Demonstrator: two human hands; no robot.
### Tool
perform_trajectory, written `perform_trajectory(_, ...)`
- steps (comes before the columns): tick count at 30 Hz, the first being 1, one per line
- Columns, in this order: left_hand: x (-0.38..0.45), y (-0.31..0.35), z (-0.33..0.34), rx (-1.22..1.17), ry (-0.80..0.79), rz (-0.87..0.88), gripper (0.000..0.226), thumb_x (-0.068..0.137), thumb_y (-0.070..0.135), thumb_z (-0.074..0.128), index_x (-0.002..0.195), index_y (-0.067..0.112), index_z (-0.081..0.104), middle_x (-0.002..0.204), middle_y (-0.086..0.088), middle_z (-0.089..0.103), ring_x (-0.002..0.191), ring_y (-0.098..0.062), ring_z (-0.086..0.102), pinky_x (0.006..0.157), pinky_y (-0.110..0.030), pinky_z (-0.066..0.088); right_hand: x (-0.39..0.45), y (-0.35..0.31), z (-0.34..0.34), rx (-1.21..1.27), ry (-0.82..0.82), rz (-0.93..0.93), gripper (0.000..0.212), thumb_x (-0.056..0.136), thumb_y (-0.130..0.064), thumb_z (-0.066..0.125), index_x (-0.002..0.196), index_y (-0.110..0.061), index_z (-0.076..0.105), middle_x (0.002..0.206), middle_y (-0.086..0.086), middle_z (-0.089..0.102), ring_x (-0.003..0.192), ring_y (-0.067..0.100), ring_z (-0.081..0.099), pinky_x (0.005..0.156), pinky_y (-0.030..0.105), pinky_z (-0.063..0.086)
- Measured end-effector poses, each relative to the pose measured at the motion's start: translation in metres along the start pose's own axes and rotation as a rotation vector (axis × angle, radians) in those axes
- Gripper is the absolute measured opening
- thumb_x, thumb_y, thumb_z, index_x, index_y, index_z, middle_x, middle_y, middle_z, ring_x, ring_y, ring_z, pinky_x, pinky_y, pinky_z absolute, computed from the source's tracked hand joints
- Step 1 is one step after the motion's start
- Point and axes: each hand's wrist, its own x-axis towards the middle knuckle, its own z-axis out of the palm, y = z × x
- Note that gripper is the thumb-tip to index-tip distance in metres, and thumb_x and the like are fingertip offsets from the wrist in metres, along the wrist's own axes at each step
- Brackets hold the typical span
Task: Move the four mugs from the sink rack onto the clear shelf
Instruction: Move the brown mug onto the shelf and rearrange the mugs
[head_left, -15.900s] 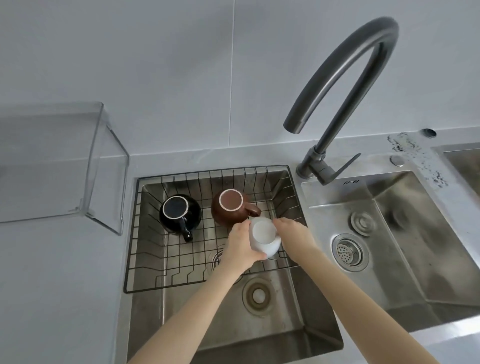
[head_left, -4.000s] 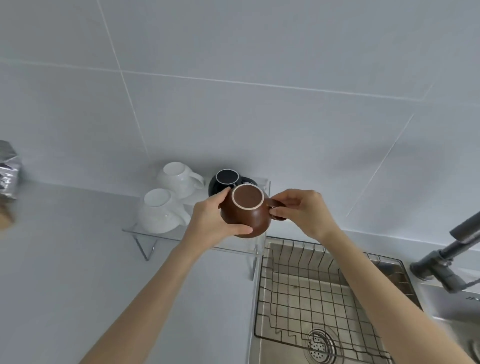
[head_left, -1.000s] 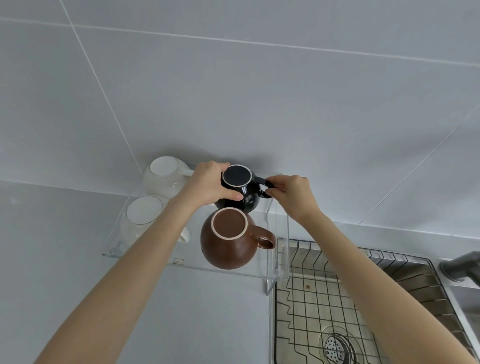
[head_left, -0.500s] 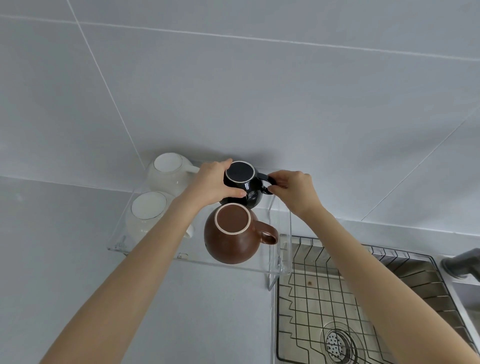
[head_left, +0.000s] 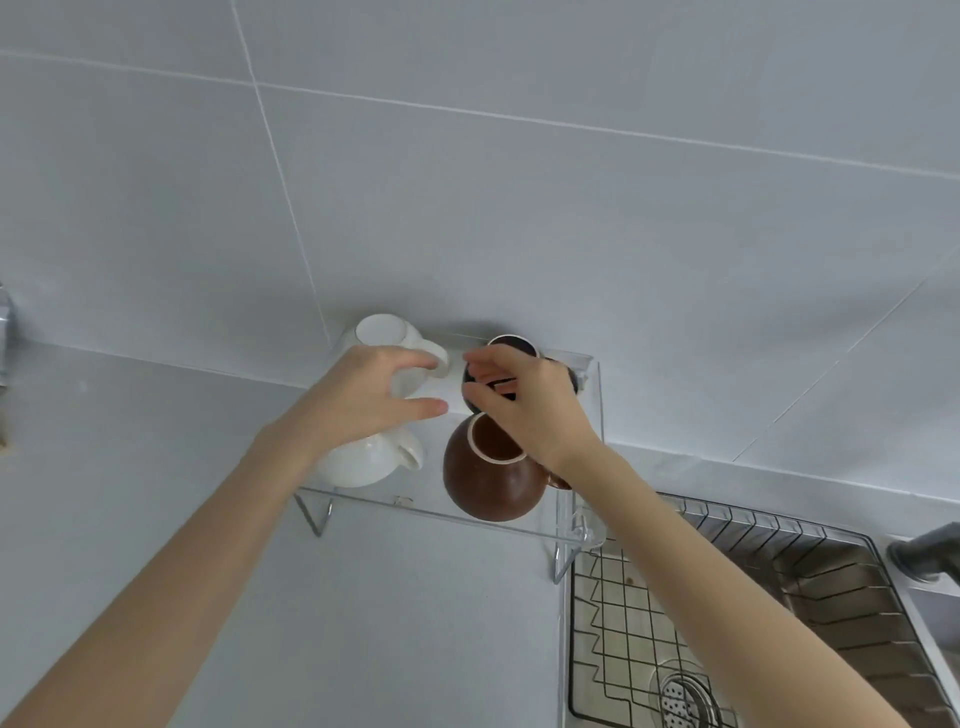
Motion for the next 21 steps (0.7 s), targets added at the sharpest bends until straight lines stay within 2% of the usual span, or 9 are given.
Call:
perform_trajectory(3, -0.02, -0.026, -0.023, -0.066, -0.014, -0.093, 0.07, 0.052, 0.038, 0.084, 0.116, 0.03, 0.057, 0.122, 0.007, 0.059, 0.112, -0.011, 0.053, 0.092, -0.024, 0.037, -0.009, -0.011, 0.022, -0.111, -0.103, -0.074, 0.031, 0.083, -0.021, 0.062, 0.112, -0.015, 0.059, 0.106, 0.008, 0.07, 0.099, 0.021, 0.062, 0.091, 0.037, 0.049)
perform_trajectory(6, -0.033, -0.051, -0.037, -0.048, -0.059, -0.155, 0.091, 0.044, 0.04, 0.085, 0.126, 0.031, 0.048, 0.13, 0.009, 0.052, 0.119, -0.01, 0.045, 0.099, -0.027, 0.035, -0.012, -0.013, 0.042, -0.389, -0.17, -0.177, 0.034, 0.084, -0.029, 0.059, 0.115, -0.013, 0.058, 0.105, 0.011, 0.07, 0.099, 0.031, 0.061, 0.097, 0.041, 0.039)
perform_trajectory(9, -0.042, -0.069, -0.037, -0.113, -0.103, -0.174, 0.099, 0.044, 0.033, 0.088, 0.131, 0.029, 0.042, 0.129, 0.014, 0.046, 0.118, -0.007, 0.042, 0.103, -0.025, 0.032, -0.009, -0.011, 0.058, -0.592, -0.225, -0.161, 0.035, 0.086, -0.033, 0.054, 0.115, -0.013, 0.056, 0.107, 0.009, 0.07, 0.103, 0.029, 0.06, 0.11, 0.041, 0.023)
perform_trajectory(12, -0.044, -0.079, -0.03, -0.2, -0.119, -0.153, 0.096, 0.035, 0.043, 0.08, 0.125, 0.036, 0.046, 0.121, 0.026, 0.053, 0.114, 0.005, 0.048, 0.1, -0.016, 0.034, -0.007, -0.004, 0.066, -0.672, -0.228, -0.145, 0.028, 0.088, -0.03, 0.051, 0.108, -0.011, 0.056, 0.103, 0.009, 0.071, 0.1, 0.029, 0.06, 0.112, 0.037, 0.019)
perform_trajectory(14, -0.044, -0.084, -0.028, -0.267, -0.104, -0.155, 0.084, 0.033, 0.042, 0.08, 0.111, 0.047, 0.049, 0.107, 0.039, 0.058, 0.106, 0.017, 0.05, 0.093, -0.005, 0.036, -0.007, -0.002, 0.069, -0.666, -0.213, -0.142, 0.025, 0.088, -0.026, 0.05, 0.106, -0.011, 0.057, 0.101, 0.01, 0.072, 0.097, 0.03, 0.061, 0.111, 0.035, 0.021)
perform_trajectory(16, -0.043, -0.086, -0.025, -0.317, -0.076, -0.157, 0.08, 0.033, 0.039, 0.081, 0.106, 0.05, 0.049, 0.106, 0.036, 0.059, 0.104, 0.019, 0.051, 0.089, -0.001, 0.038, -0.006, -0.002, 0.07, -0.631, -0.209, -0.13, 0.024, 0.088, -0.026, 0.051, 0.105, -0.011, 0.058, 0.098, 0.011, 0.072, 0.095, 0.034, 0.06, 0.108, 0.035, 0.028)
perform_trajectory(18, -0.044, -0.089, -0.024, -0.346, -0.059, -0.151, 0.079, 0.033, 0.037, 0.082, 0.105, 0.051, 0.05, 0.107, 0.035, 0.059, 0.106, 0.017, 0.052, 0.089, -0.001, 0.039, -0.006, -0.002, 0.069, -0.594, -0.217, -0.126, 0.023, 0.087, -0.027, 0.053, 0.103, -0.011, 0.059, 0.095, 0.012, 0.072, 0.092, 0.037, 0.059, 0.094, 0.04, 0.044)
perform_trajectory(19, -0.044, -0.09, -0.023, -0.356, -0.049, -0.147, 0.079, 0.034, 0.035, 0.083, 0.105, 0.051, 0.051, 0.105, 0.037, 0.06, 0.105, 0.017, 0.052, 0.089, -0.001, 0.039, -0.005, -0.002, 0.068, -0.58, -0.224, -0.124, 0.023, 0.086, -0.027, 0.054, 0.101, -0.011, 0.059, 0.093, 0.013, 0.072, 0.089, 0.037, 0.059, 0.083, 0.042, 0.048)
perform_trajectory(21, -0.044, -0.091, -0.021, -0.367, -0.028, -0.148, 0.083, 0.038, 0.025, 0.087, 0.113, 0.042, 0.054, 0.106, 0.033, 0.059, 0.102, 0.019, 0.053, 0.089, 0.0, 0.039, -0.003, -0.002, 0.065, -0.567, -0.232, -0.128, 0.022, 0.086, -0.028, 0.054, 0.1, -0.012, 0.059, 0.091, 0.013, 0.072, 0.084, 0.038, 0.059, 0.074, 0.043, 0.049)
